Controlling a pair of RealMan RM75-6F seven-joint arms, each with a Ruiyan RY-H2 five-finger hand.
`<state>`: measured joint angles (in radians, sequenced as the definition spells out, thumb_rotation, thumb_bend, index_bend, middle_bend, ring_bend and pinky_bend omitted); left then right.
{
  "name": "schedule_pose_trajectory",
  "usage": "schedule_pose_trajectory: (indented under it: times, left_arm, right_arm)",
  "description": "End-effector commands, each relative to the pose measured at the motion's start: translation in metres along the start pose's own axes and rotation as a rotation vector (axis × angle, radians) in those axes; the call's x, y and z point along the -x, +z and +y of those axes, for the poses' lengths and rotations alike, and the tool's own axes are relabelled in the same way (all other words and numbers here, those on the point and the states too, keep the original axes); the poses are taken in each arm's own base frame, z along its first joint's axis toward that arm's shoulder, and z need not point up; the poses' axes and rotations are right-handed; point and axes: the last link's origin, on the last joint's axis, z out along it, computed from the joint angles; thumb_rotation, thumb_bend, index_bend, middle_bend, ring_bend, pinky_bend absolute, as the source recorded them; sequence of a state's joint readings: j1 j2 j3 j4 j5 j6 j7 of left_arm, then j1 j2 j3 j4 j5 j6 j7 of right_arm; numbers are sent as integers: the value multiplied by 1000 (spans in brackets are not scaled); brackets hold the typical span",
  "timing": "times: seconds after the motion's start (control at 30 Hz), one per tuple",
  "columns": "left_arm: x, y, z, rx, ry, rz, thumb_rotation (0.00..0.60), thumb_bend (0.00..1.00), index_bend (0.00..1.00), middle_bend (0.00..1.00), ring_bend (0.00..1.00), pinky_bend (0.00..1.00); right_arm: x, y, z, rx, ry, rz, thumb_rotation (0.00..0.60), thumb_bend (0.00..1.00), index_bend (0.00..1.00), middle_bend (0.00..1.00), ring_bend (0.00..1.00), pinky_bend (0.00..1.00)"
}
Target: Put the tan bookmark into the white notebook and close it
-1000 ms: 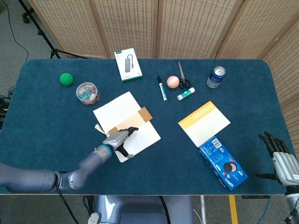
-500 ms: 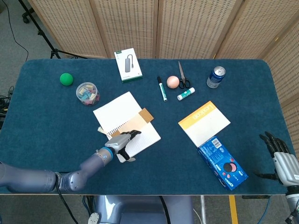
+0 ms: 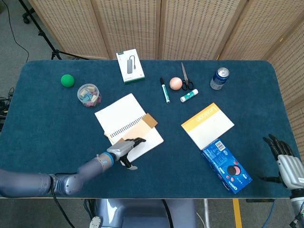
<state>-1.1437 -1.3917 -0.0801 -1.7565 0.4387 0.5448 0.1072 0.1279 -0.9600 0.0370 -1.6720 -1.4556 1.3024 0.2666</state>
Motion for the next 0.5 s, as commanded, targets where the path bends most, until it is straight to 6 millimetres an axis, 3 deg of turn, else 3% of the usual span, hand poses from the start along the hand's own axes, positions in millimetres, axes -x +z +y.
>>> schedule_pose_trajectory:
  times: [0.03,0.5]
  left_arm:
    - [1,-3,-1,0,5,-16,600,220,0,0,0,0]
    - [-17,-9,-15,-25,33,-17,600,223,0,0,0,0]
  right_arm:
    - [0,0,0,1,0,0,600,0,0,0,0,0]
    - [1,1,0,3,-2,-6,600,0,0,0,0,0]
